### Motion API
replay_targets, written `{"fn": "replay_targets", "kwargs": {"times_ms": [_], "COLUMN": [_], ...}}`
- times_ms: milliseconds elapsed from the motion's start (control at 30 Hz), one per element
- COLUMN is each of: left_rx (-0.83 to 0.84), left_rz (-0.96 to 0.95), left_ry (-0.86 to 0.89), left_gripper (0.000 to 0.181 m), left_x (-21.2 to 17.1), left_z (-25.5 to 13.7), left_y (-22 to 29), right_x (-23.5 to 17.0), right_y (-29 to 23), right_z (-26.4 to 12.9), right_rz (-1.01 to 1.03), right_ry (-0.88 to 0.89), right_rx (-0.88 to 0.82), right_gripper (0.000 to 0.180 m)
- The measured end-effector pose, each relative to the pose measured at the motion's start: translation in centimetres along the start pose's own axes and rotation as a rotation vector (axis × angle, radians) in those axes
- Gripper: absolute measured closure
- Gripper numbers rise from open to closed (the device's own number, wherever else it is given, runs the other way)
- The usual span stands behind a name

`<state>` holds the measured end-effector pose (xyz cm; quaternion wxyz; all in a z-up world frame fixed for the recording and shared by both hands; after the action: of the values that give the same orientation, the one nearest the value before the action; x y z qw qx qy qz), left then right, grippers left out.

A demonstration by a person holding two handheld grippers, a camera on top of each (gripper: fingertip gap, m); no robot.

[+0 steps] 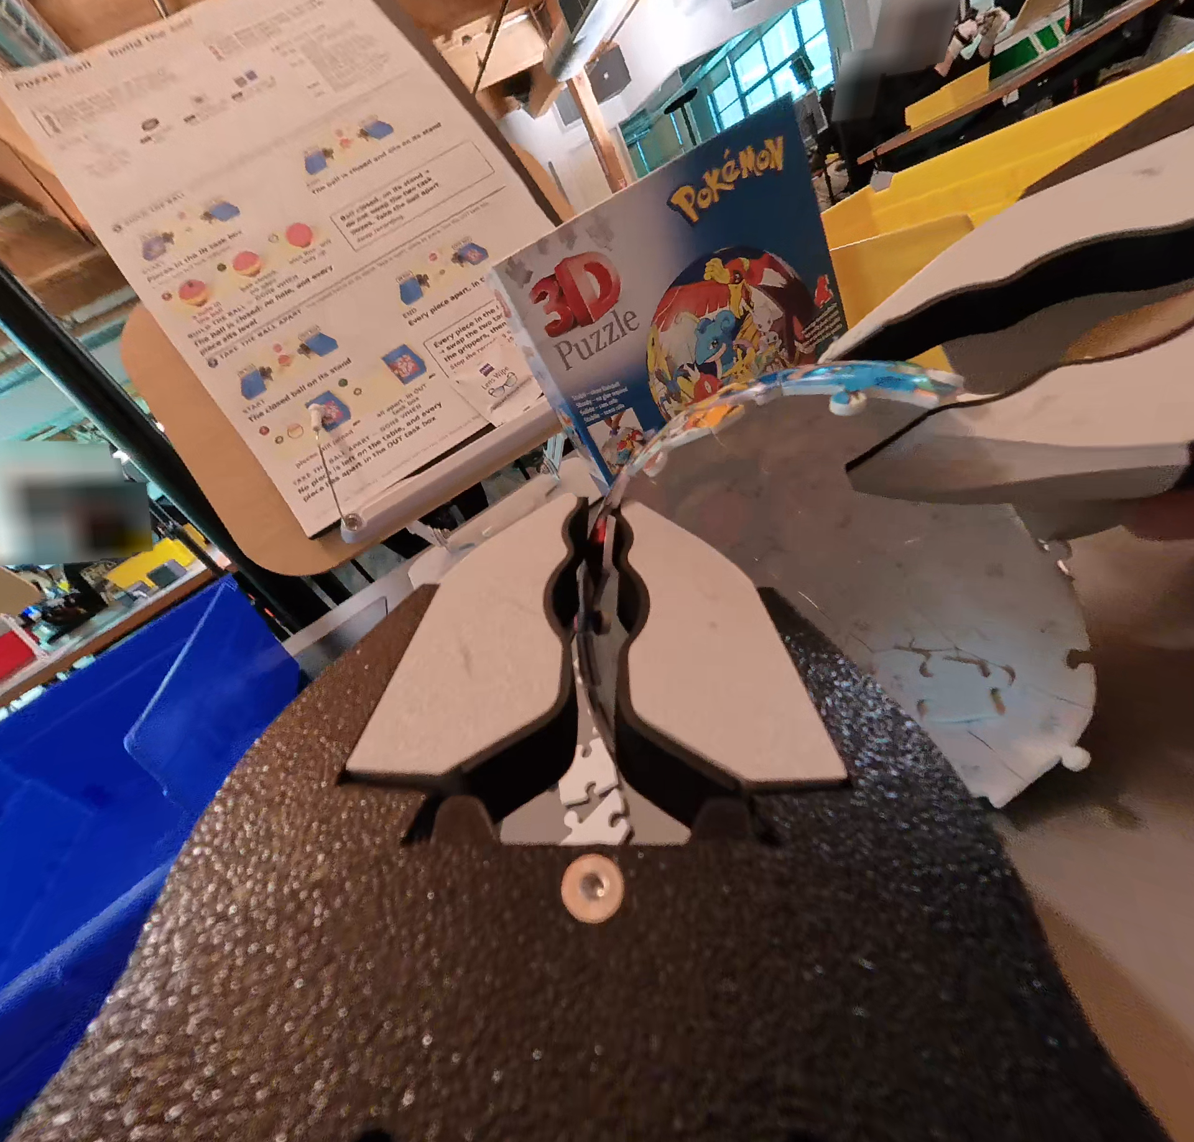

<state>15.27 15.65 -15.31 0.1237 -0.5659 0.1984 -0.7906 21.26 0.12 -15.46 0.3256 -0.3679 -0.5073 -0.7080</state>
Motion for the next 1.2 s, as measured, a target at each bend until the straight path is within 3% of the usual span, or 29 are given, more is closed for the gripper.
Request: {"fn": "replay_targets", "kwargs": {"times_ms": [33, 400, 733, 967, 1200], "left_rx": [0.007, -0.052, -0.157, -0.343, -0.298], "left_rz": [-0.020, -0.051, -0.251, -0.293, -0.310], "left_ry": [-0.006, 0.039, 0.064, -0.069, 0.115], "left_gripper": [0.175, 0.172, 0.168, 0.171, 0.170], "left_x": [-0.1, 0.1, -0.5, -0.5, -0.3], "left_z": [0.0, 0.4, 0.8, 1.2, 0.4], "left_y": [-0.1, -0.1, -1.4, -2.6, -2.4], "right_x": [0.1, -0.5, -0.4, 0.7, 0.8], "right_y": [0.0, -0.4, -1.0, -2.4, -2.2], "right_z": [0.0, 0.4, 0.9, 0.3, 0.5], "right_rz": [-0.014, -0.328, -0.323, -0.260, -0.129], "right_ry": [0.007, -0.025, -0.013, 0.044, 0.129], "right_rx": [0.002, 0.004, -0.046, 0.008, 0.044], "right_gripper": [0.147, 0.150, 0.151, 0.143, 0.119]}}
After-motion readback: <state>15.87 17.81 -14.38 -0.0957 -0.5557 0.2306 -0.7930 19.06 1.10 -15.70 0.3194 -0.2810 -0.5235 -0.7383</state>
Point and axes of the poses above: each gripper's, where its closed fingertips meet, z out along the fingers, x out of its top, y = z × x across the jaws, the point moved 9 cm from there along -z, back along the fingers, and after that the axes turned 14 degrees about y, right-handed, at the moved point
